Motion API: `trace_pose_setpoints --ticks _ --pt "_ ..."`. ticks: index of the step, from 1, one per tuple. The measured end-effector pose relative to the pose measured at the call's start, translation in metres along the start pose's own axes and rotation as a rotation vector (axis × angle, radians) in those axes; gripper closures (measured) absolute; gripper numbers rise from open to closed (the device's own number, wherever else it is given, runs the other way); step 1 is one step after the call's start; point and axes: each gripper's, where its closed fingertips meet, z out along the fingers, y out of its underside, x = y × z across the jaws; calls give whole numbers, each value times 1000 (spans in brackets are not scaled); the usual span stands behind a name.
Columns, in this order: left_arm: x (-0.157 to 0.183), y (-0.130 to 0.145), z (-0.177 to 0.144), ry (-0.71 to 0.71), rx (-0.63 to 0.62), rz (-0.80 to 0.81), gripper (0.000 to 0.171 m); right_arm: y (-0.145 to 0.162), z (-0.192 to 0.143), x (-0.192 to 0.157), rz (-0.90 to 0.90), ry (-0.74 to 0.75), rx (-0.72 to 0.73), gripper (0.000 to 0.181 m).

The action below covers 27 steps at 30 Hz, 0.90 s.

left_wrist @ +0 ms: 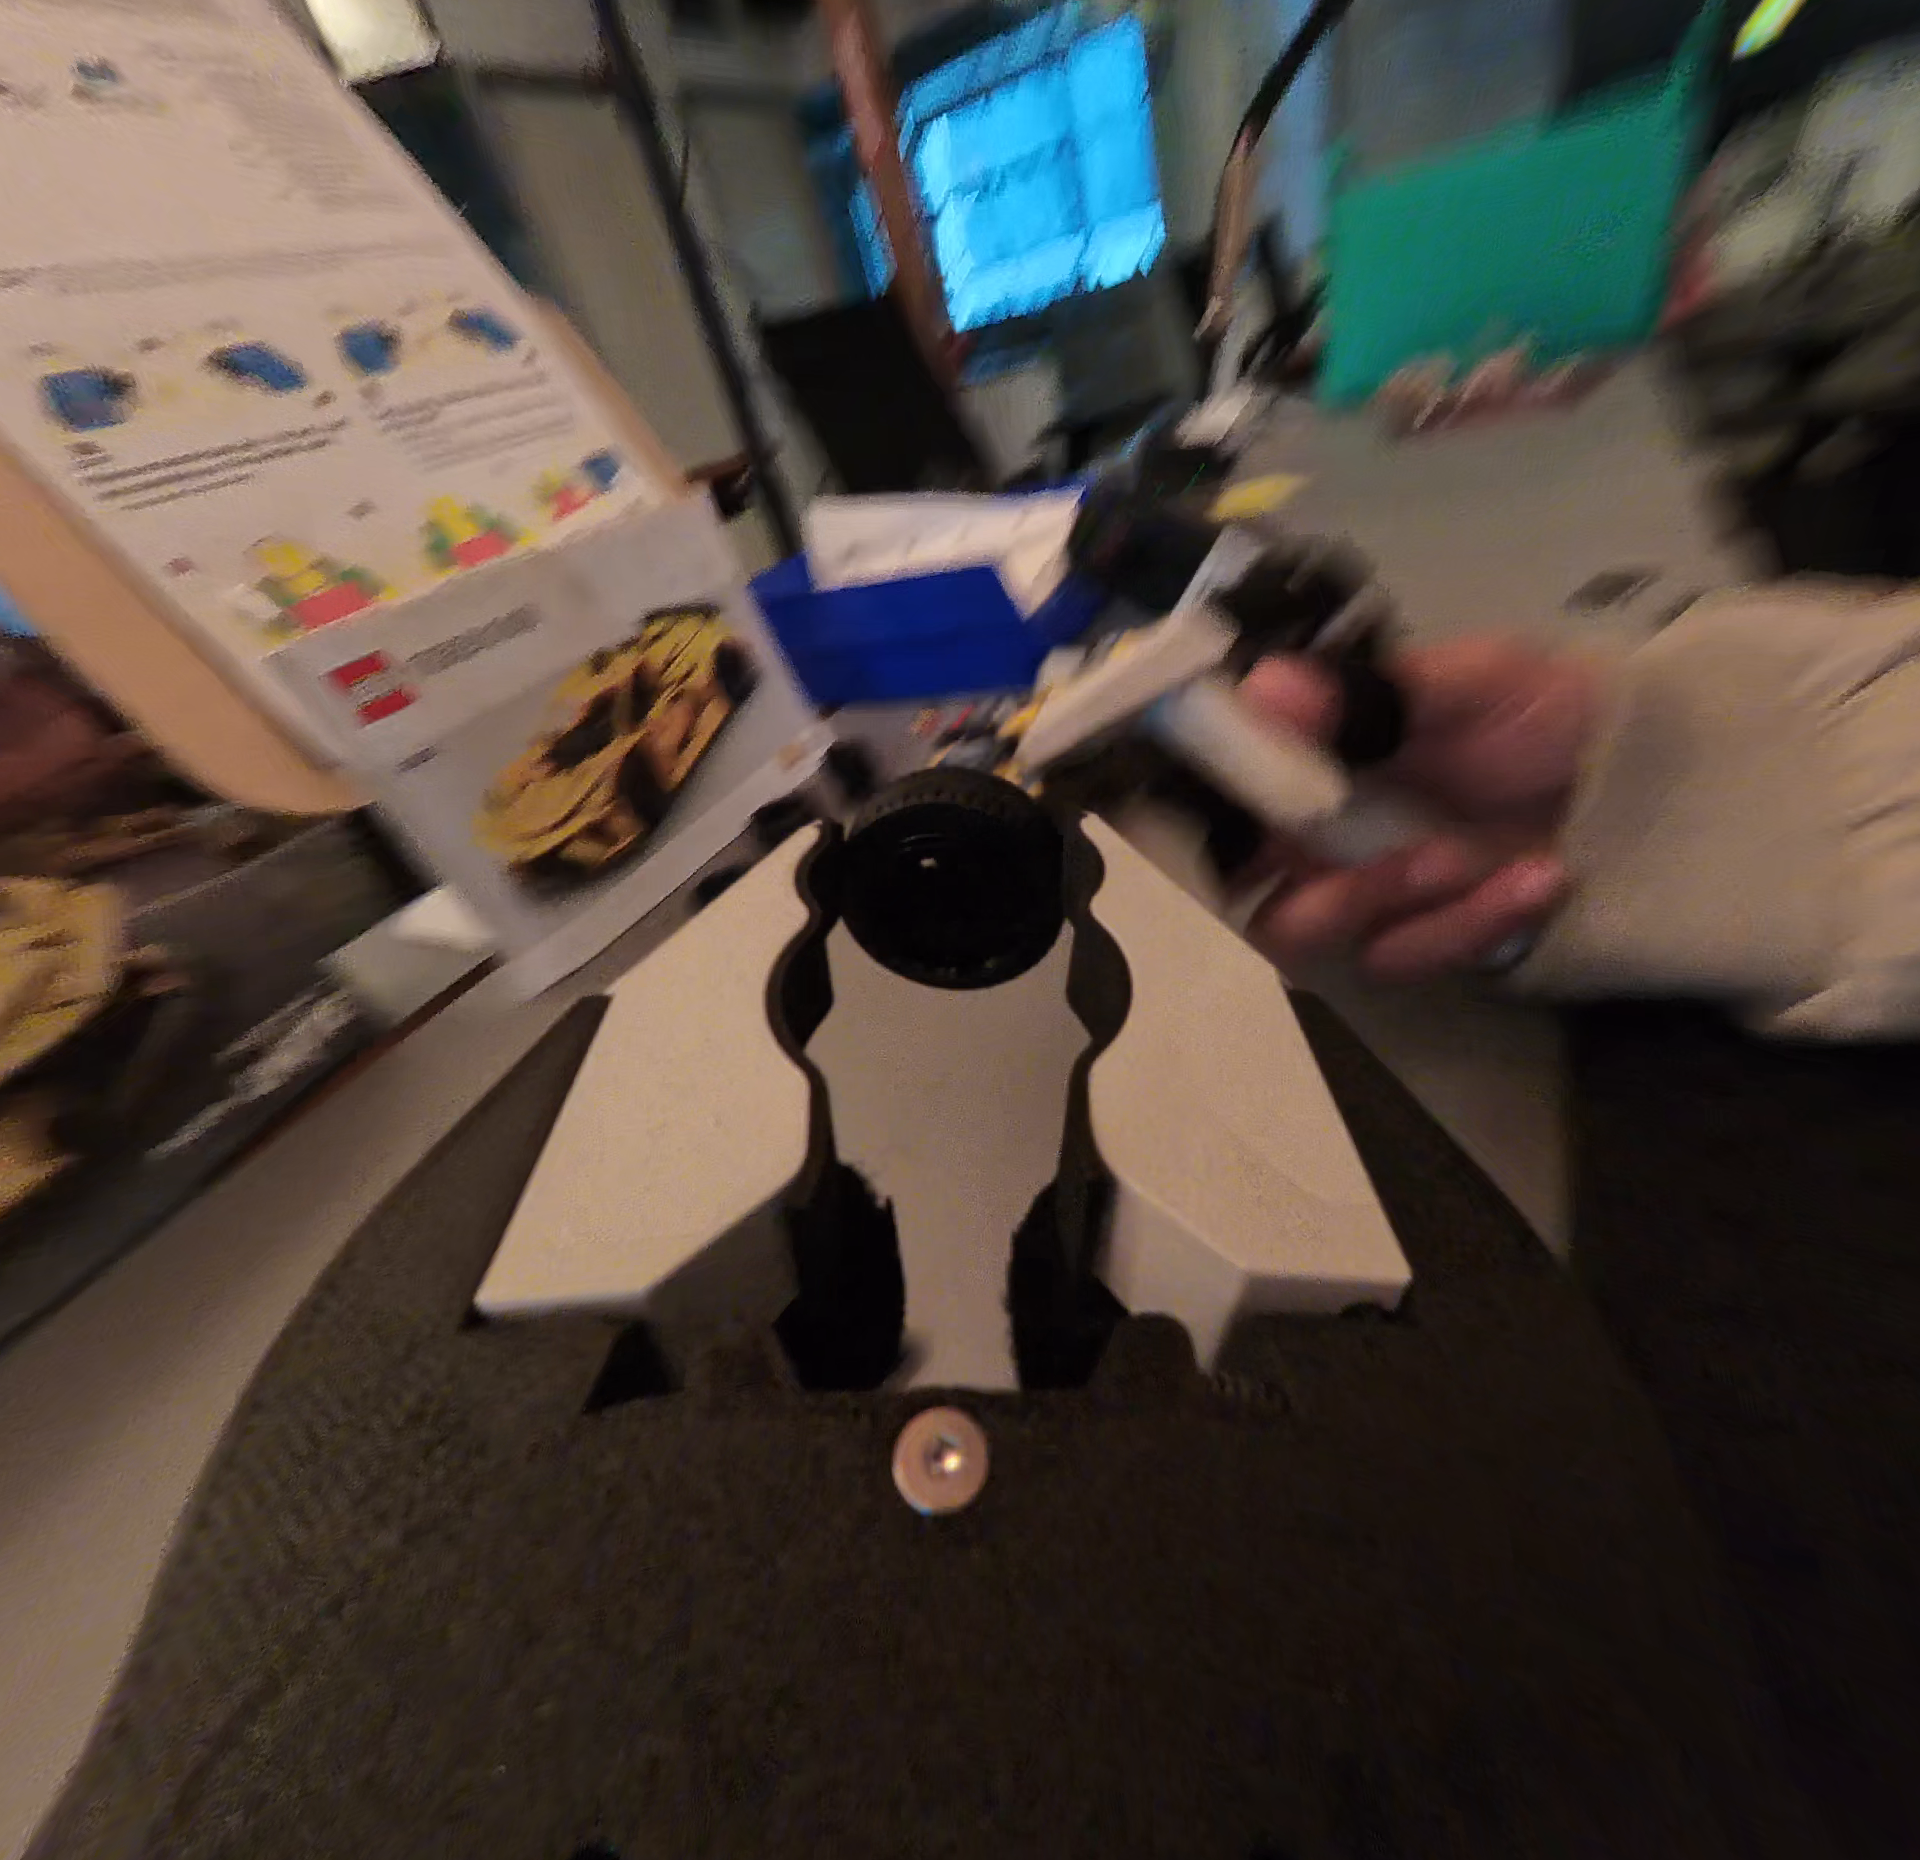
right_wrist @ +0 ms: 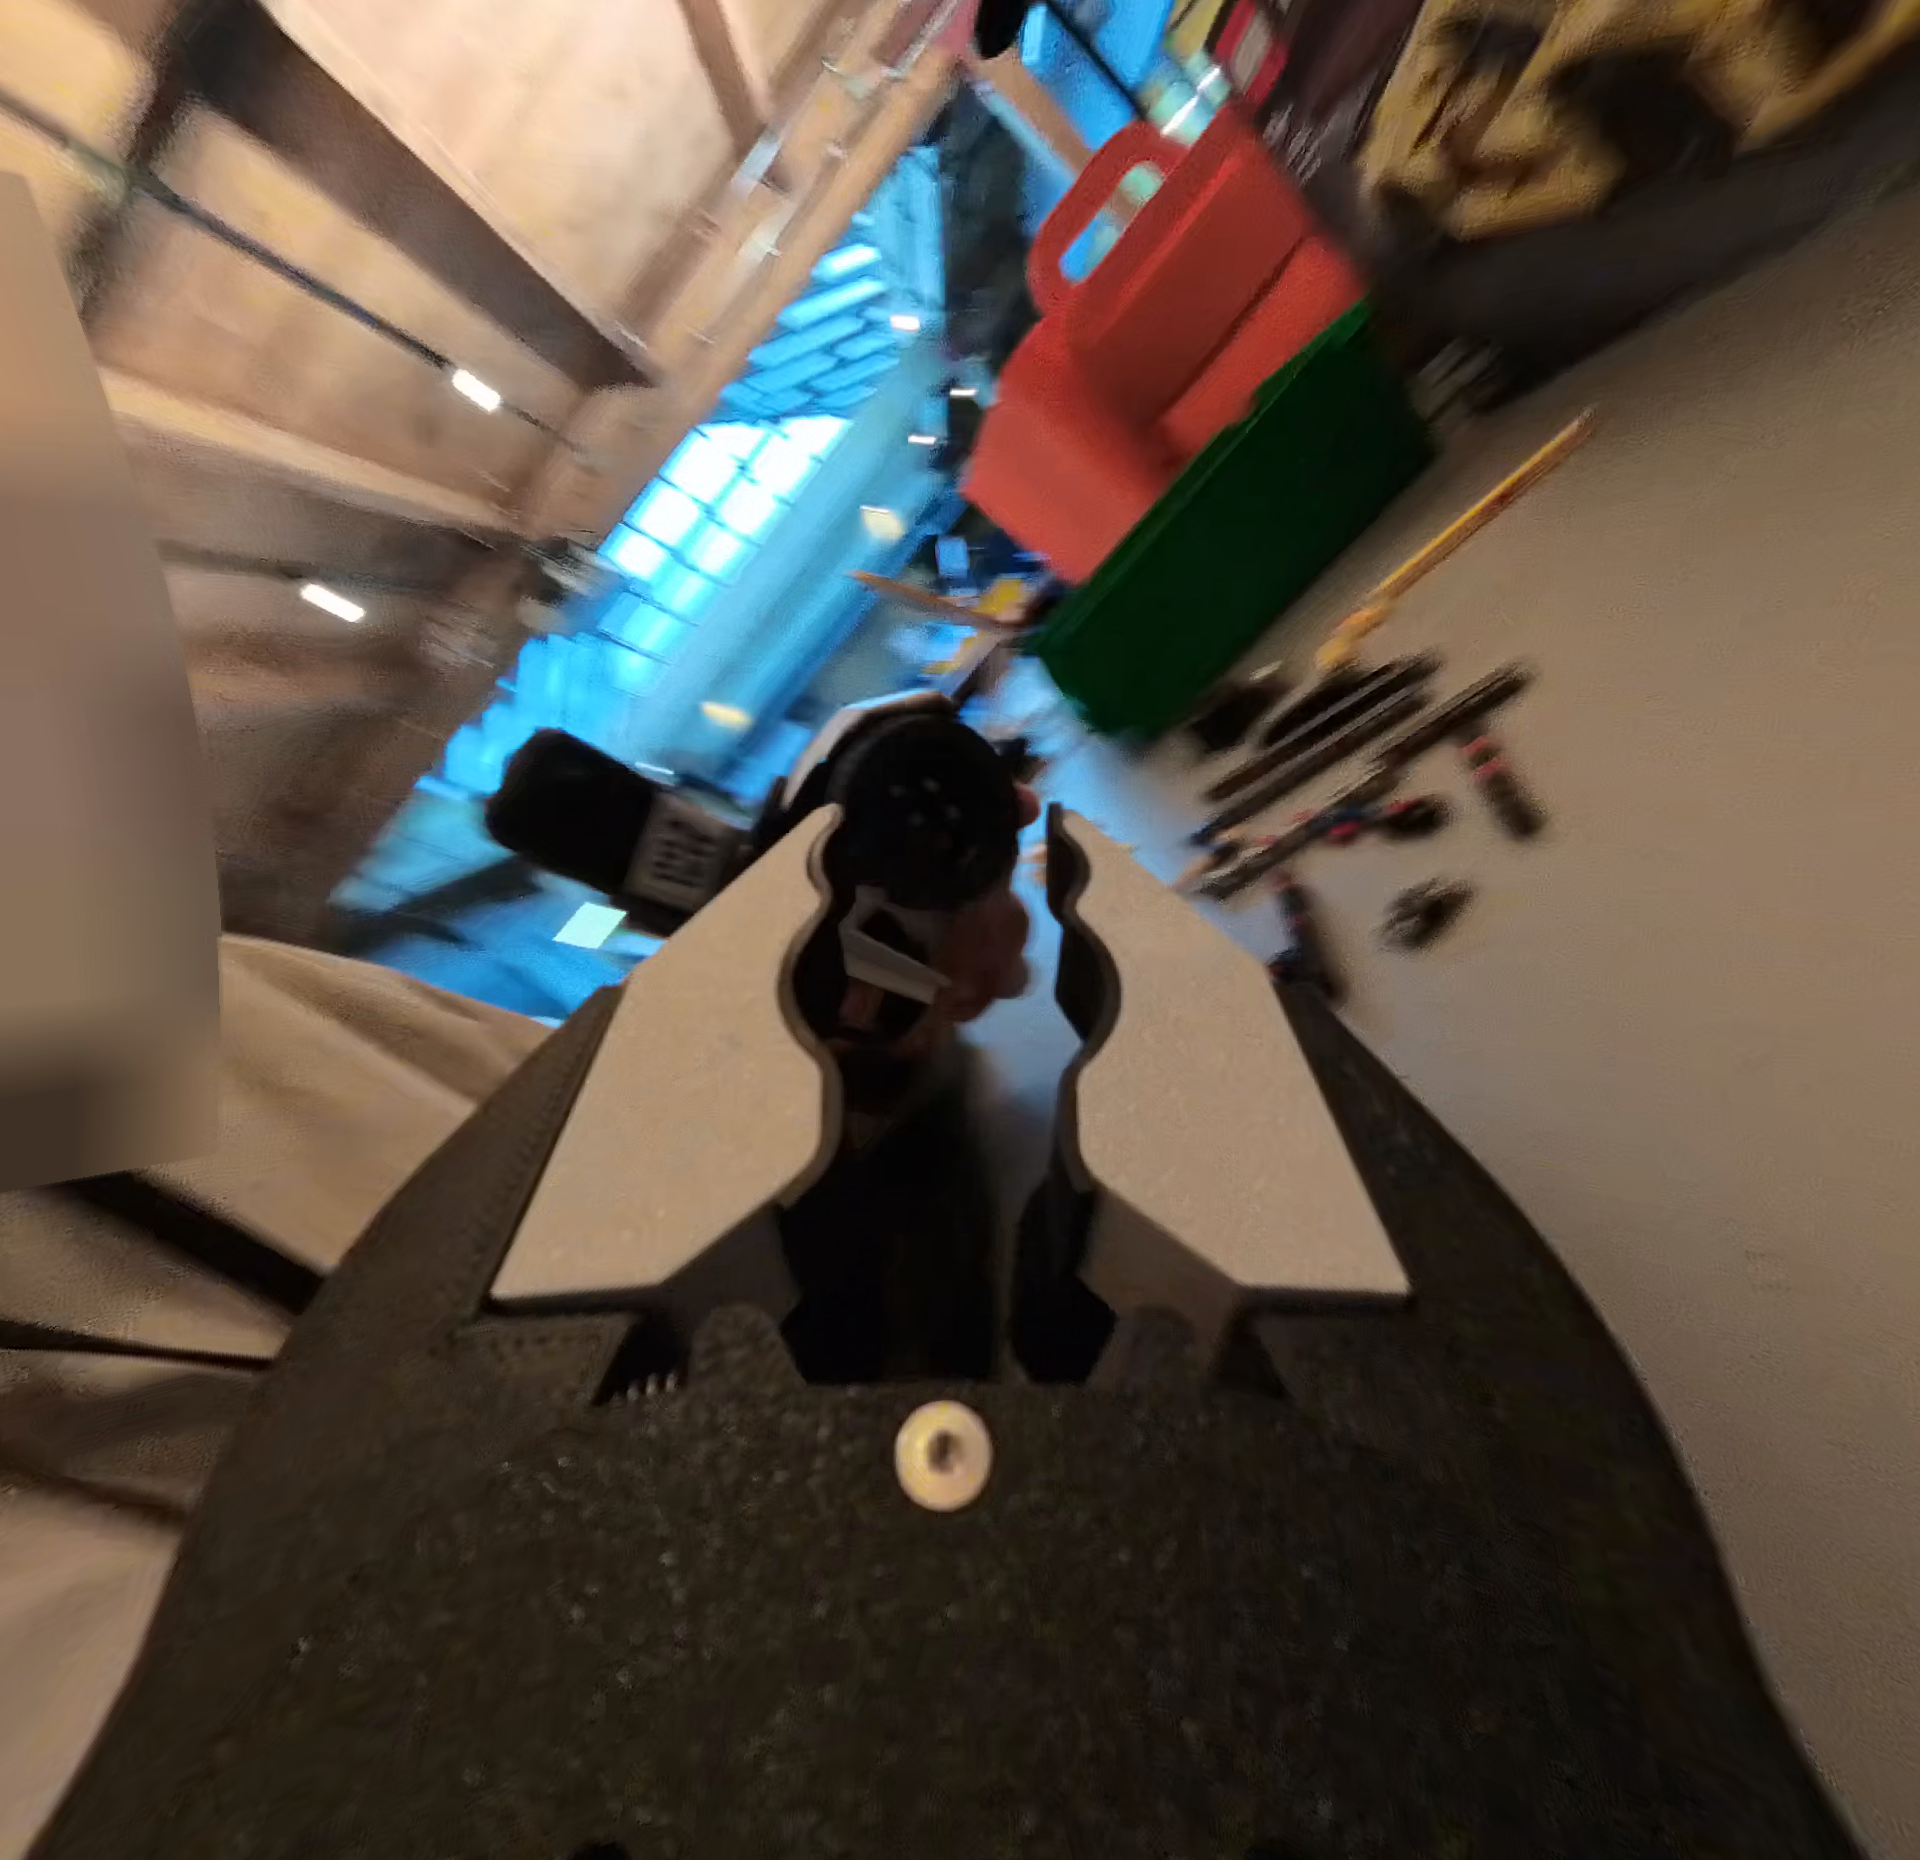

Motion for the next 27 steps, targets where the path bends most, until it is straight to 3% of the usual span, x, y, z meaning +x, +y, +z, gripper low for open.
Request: trace_pose_setpoints --ticks 1,4,9,17,27 --pt "-4 12 1 -35 -54 47 129 2 2 -2 -145 50 -24 146" --pt "5 18 3 -11 -72 100 129 25 16 -3 -328 109 -136 145" --pt "19 15 4 36 -40 153 129 34 17 -8 -207 21 -191 164" --pt "27 14 6 74 -35 20 132 43 14 -12 -59 -37 -256 166" --pt "42 -10 -3 214 49 -181 132 46 10 -43 88 -280 -280 167"
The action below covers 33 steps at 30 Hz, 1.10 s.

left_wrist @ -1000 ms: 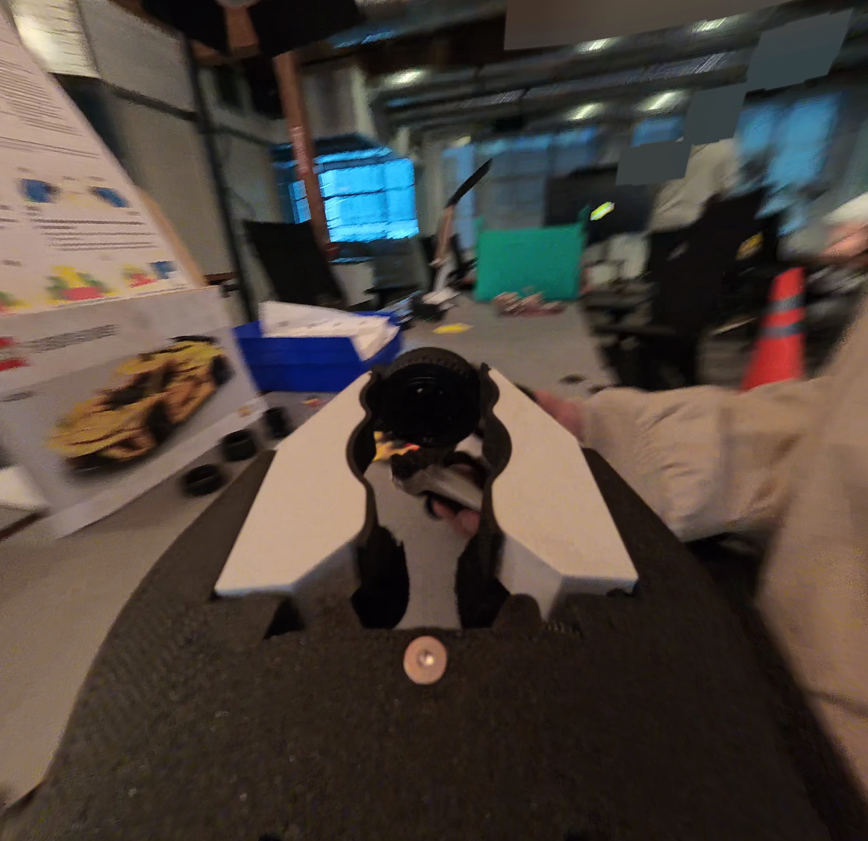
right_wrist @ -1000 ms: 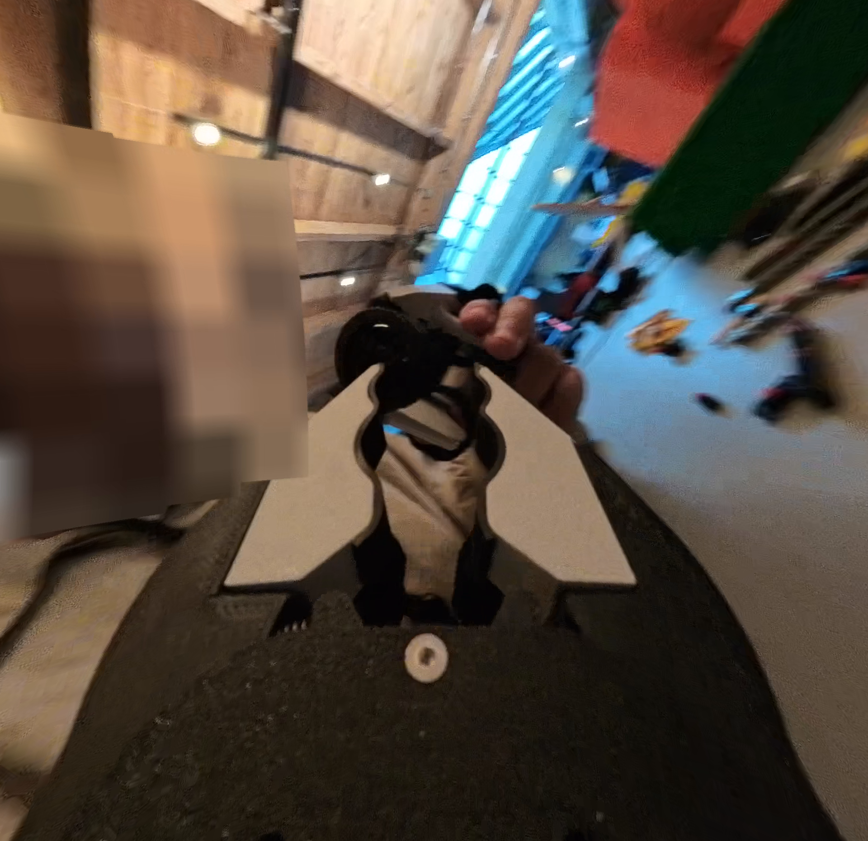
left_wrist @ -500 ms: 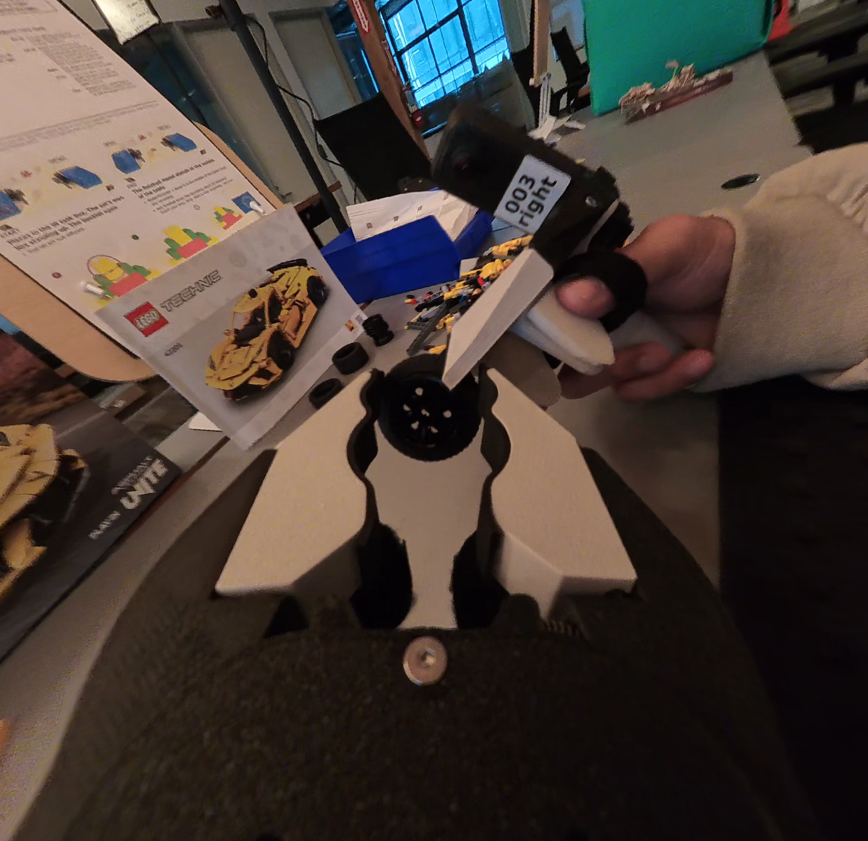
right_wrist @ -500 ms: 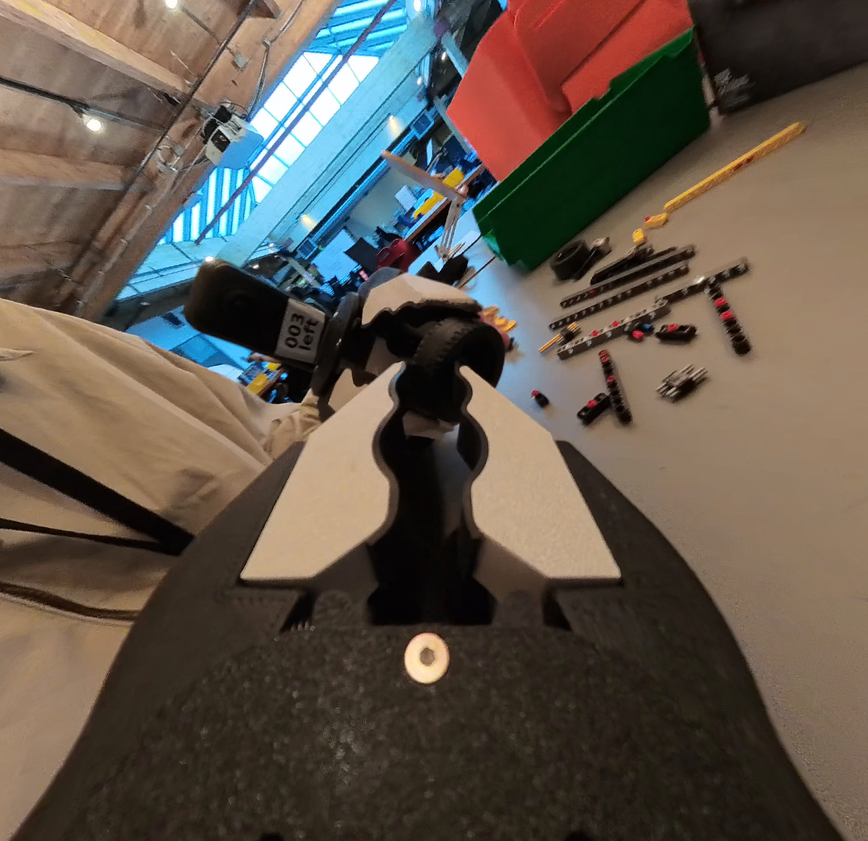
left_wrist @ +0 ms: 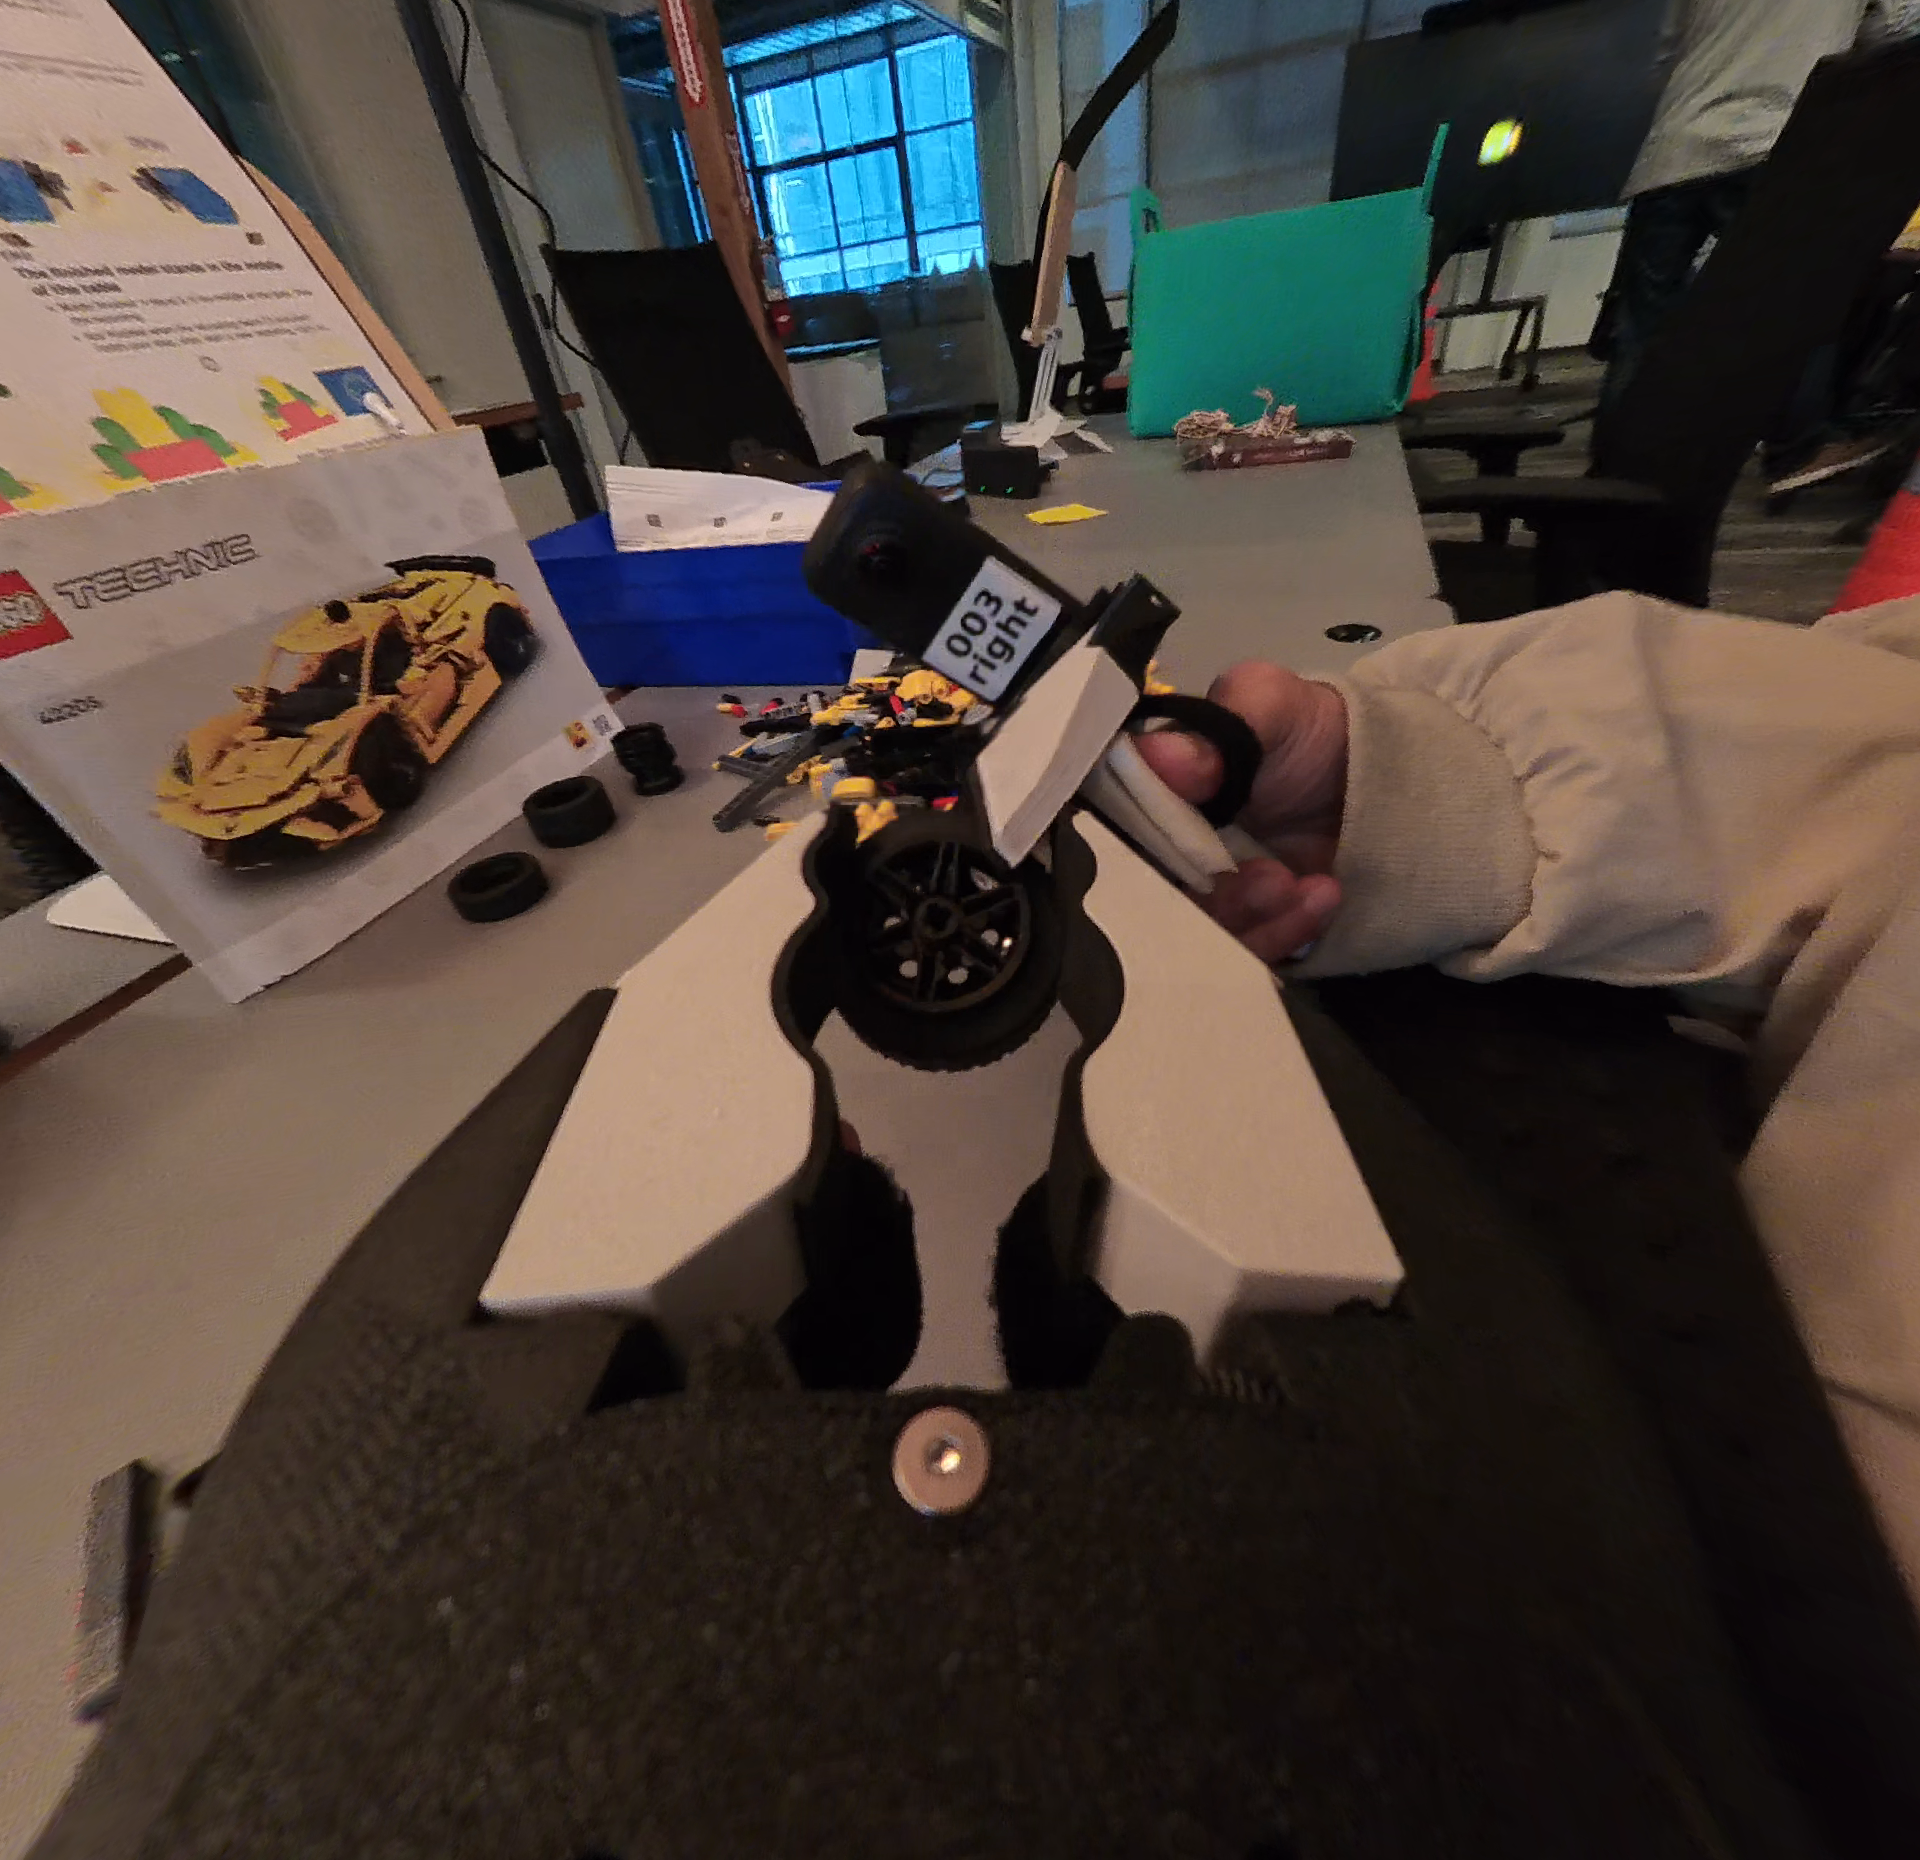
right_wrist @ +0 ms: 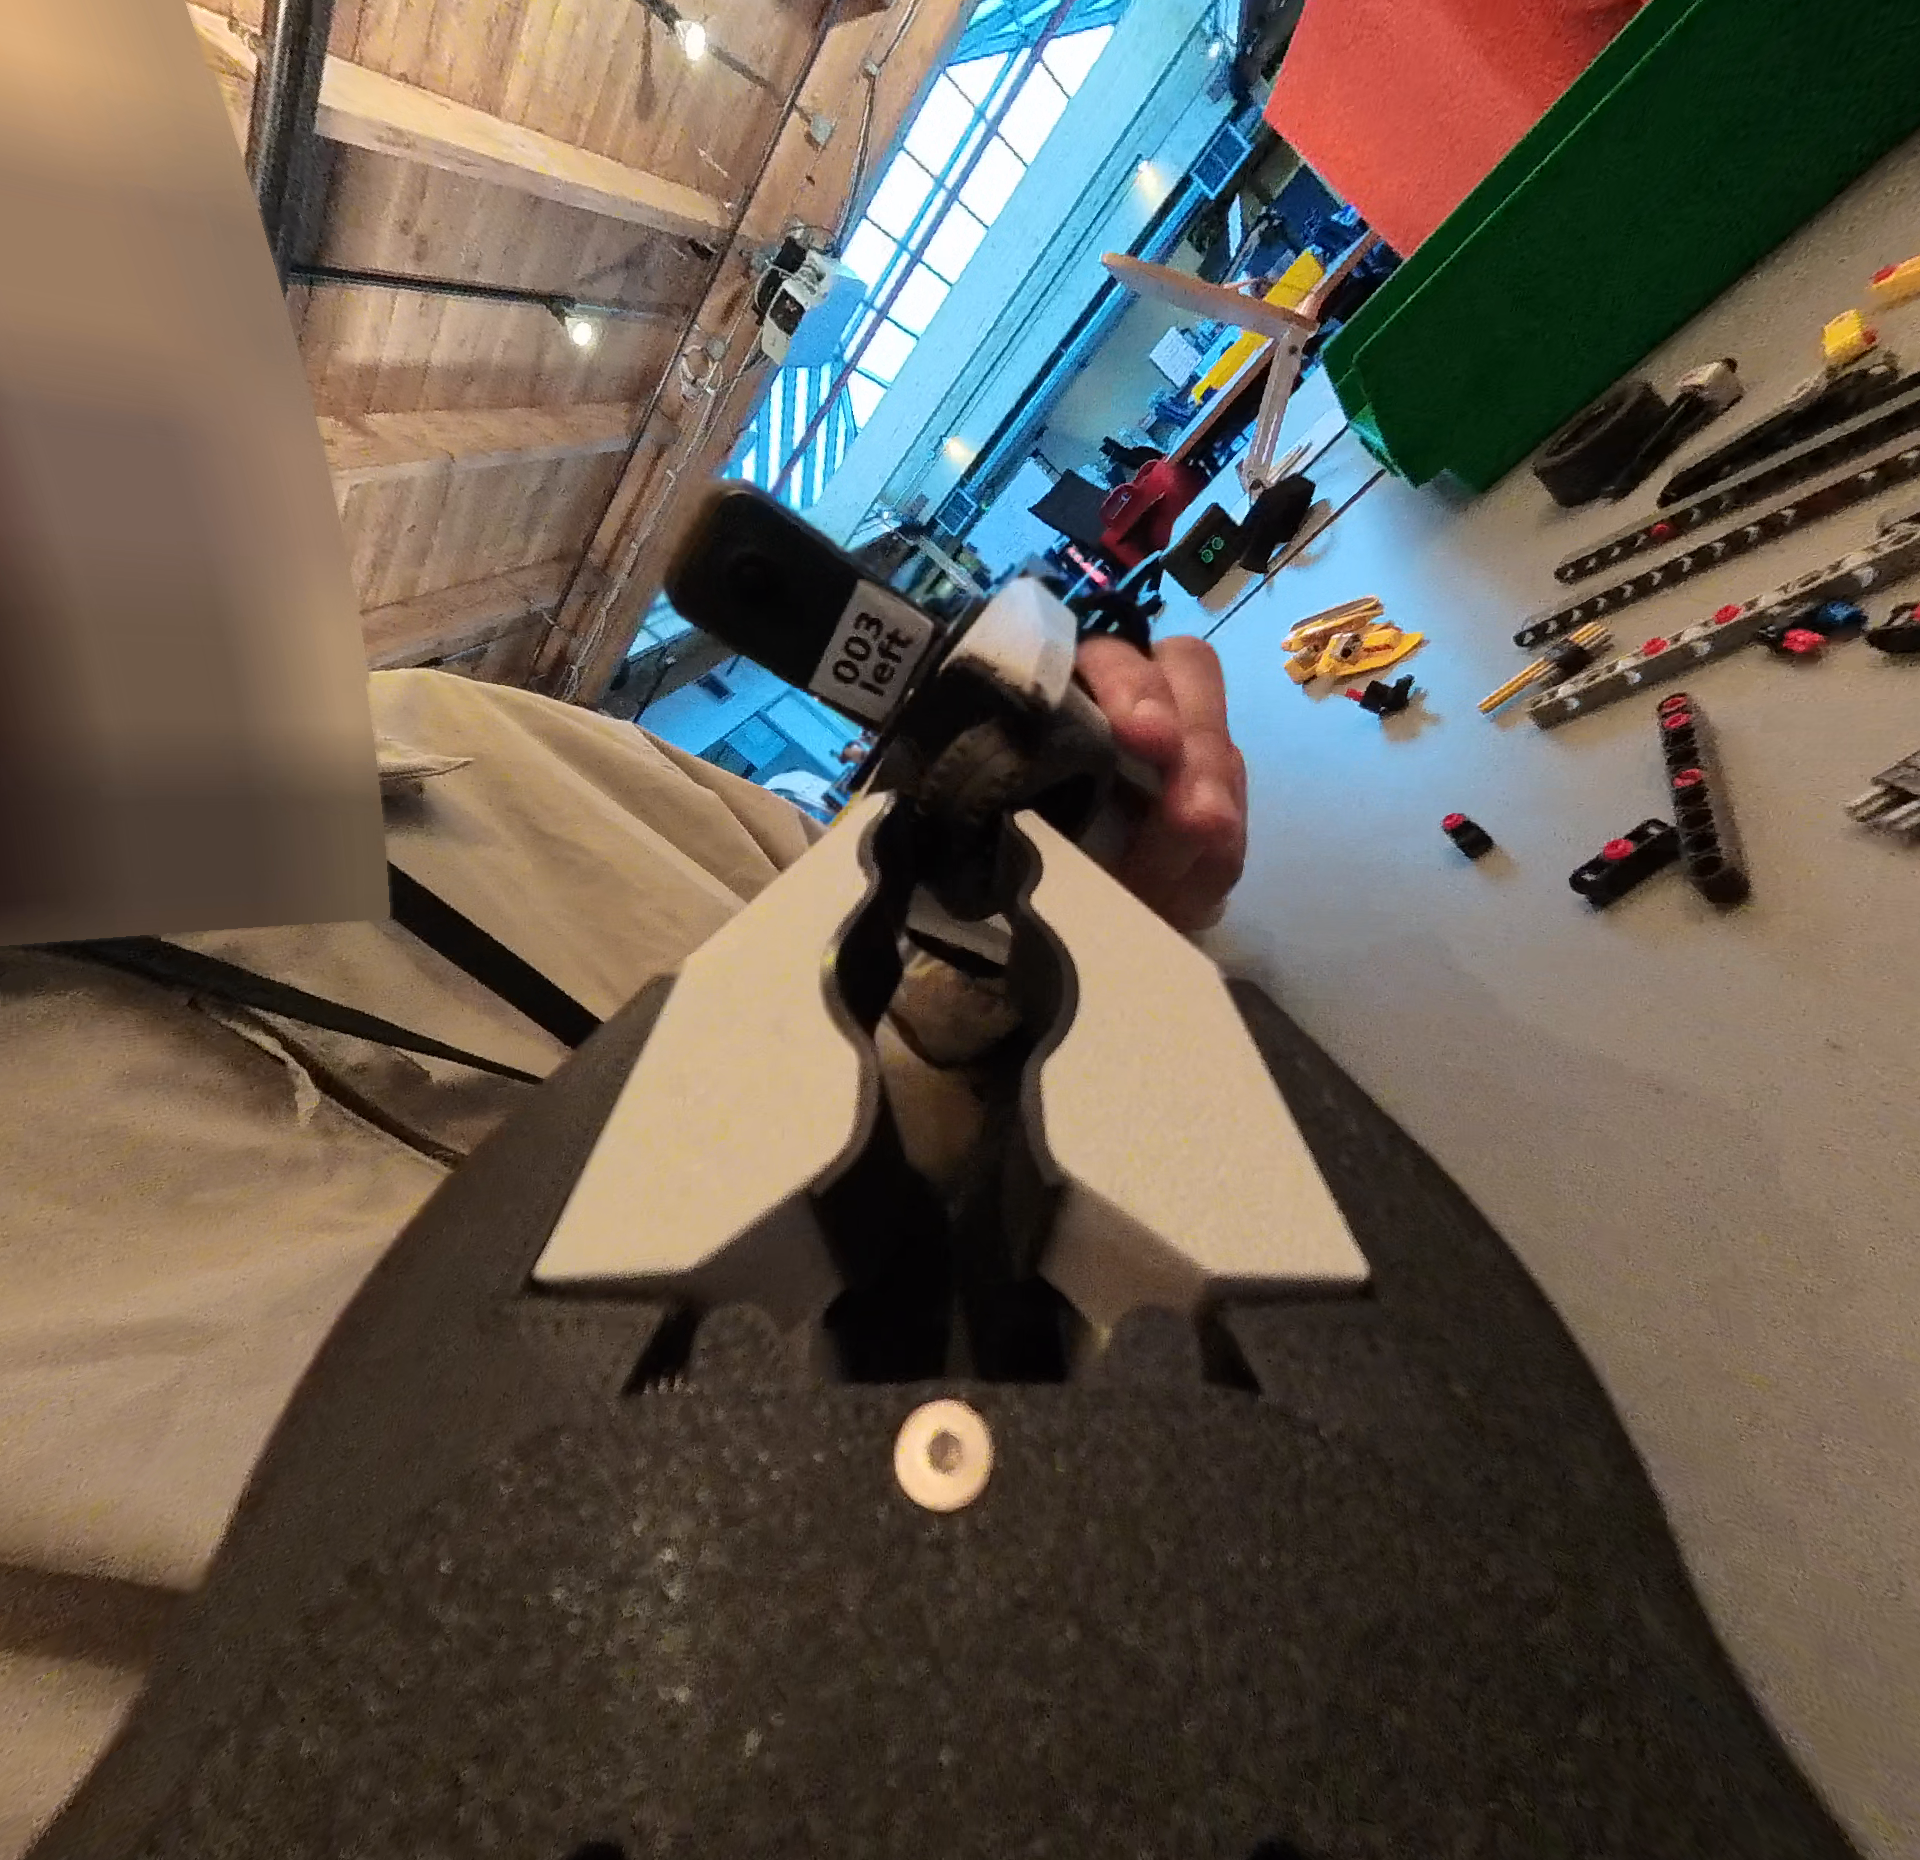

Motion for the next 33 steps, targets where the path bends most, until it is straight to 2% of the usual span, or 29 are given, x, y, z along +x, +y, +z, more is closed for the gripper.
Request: trace_pose_setpoints --ticks 2,5,6,8,10,13,15,21,25,26,28,30,33 --pt "-1 1 0 3 1 -27 132 0 0 2 27 -2 5 167" --pt "-7 10 -3 30 -23 -62 130 0 -1 17 -124 163 -29 166" --pt "-8 9 -5 43 -20 -76 129 -1 -1 17 -149 178 -28 166" --pt "-7 -3 -9 92 48 -188 126 -4 -1 15 -185 182 -11 166" --pt "-8 -21 -19 204 158 -397 132 -3 3 4 -274 143 -11 166" --pt "-25 -30 -30 233 234 -571 133 -14 1 -15 -307 55 69 166" --pt "-17 -32 -30 302 239 -610 134 -20 -2 -20 -309 40 108 166" --pt "-11 -40 -36 391 293 -690 162 -13 3 -37 -259 -98 98 165" --pt "-19 -33 -34 339 280 -679 170 -16 2 -29 -187 -84 120 165" --pt "-23 -30 -33 321 274 -699 170 -18 0 -24 -196 -42 124 166" --pt "-31 -25 -32 311 274 -762 171 -22 -2 -22 -324 41 142 166" --pt "-38 -27 -34 318 301 -832 156 -25 -3 -28 -443 66 172 166" --pt "-30 -28 -31 326 283 -800 145 -31 -5 -11 -659 282 175 166"
